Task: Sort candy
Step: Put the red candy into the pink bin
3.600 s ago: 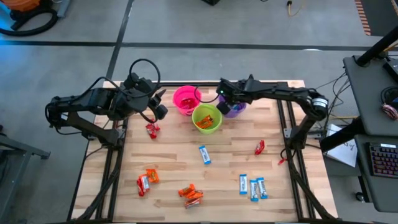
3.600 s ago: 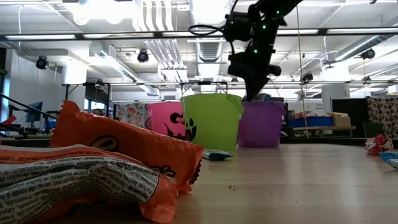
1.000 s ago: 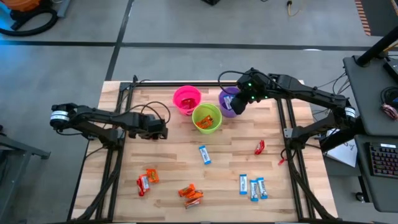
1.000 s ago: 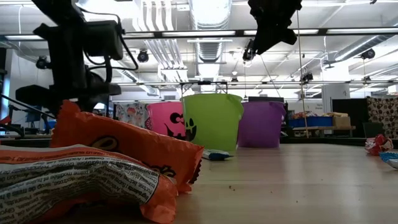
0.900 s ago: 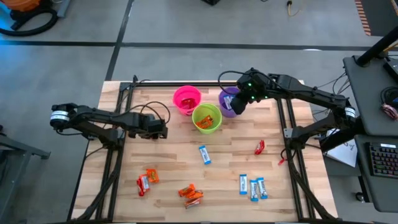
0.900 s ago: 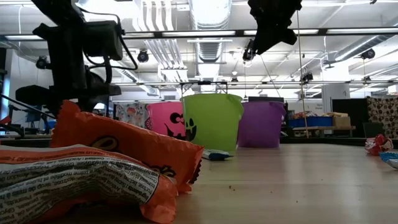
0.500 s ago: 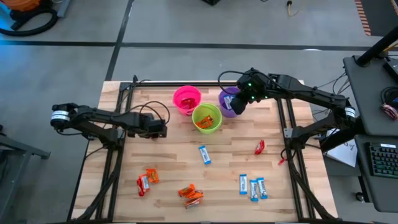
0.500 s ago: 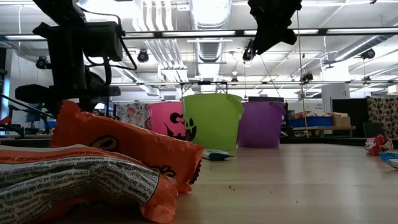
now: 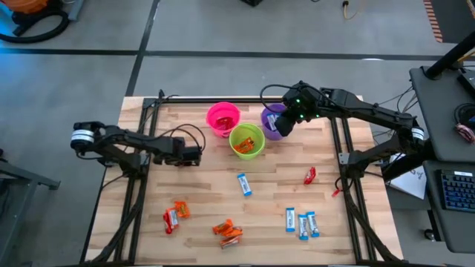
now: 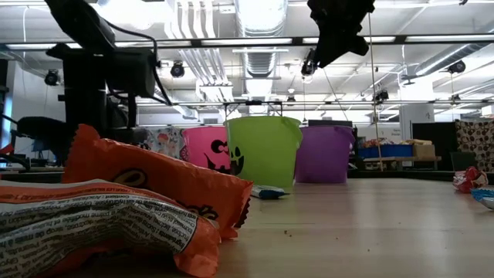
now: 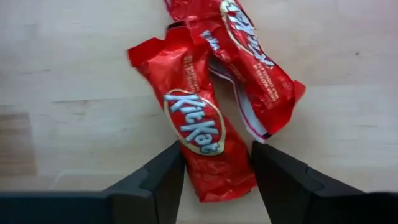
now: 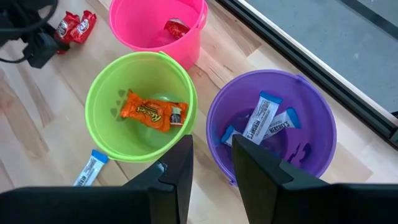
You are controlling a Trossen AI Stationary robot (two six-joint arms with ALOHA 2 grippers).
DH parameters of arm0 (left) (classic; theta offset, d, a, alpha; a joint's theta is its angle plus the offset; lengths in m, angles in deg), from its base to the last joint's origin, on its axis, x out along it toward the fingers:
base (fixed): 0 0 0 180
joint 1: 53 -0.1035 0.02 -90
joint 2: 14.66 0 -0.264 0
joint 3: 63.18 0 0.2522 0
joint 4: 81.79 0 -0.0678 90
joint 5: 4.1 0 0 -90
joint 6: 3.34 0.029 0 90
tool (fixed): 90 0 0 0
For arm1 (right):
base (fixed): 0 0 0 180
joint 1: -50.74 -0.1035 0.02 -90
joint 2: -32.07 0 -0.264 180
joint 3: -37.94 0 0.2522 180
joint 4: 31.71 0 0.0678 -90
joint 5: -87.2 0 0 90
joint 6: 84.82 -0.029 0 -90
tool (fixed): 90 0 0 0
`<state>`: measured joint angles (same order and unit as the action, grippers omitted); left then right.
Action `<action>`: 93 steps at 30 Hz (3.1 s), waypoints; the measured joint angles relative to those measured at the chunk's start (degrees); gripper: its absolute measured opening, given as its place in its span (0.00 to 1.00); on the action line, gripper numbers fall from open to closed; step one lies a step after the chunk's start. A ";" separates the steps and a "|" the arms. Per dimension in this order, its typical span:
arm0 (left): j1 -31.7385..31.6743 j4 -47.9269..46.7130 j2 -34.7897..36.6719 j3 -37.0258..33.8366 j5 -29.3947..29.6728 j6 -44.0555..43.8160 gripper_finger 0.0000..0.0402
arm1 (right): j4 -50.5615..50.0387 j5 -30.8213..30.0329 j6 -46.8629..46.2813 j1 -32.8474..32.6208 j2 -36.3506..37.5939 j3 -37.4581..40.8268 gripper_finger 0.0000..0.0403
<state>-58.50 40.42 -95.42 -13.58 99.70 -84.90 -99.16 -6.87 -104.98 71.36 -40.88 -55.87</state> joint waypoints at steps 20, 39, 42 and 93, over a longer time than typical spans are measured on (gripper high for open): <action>0.04 -6.53 -2.32 6.02 -1.14 3.85 0.04 | -0.02 0.00 -1.64 0.00 0.00 0.02 0.25; -7.25 -12.90 -0.08 38.24 3.80 41.37 0.05 | 0.19 -0.53 0.49 0.02 -0.02 0.02 0.25; -11.03 -5.82 -0.08 40.48 3.47 49.04 0.05 | 0.74 -0.55 0.62 0.02 -0.02 0.02 0.25; -23.82 8.69 -12.68 39.18 -14.80 61.06 0.16 | 3.21 -4.92 -4.77 0.42 -0.02 0.02 0.25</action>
<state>-82.31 49.11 -108.10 25.61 84.91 -23.85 -95.95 -11.79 -109.75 71.78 -40.90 -55.85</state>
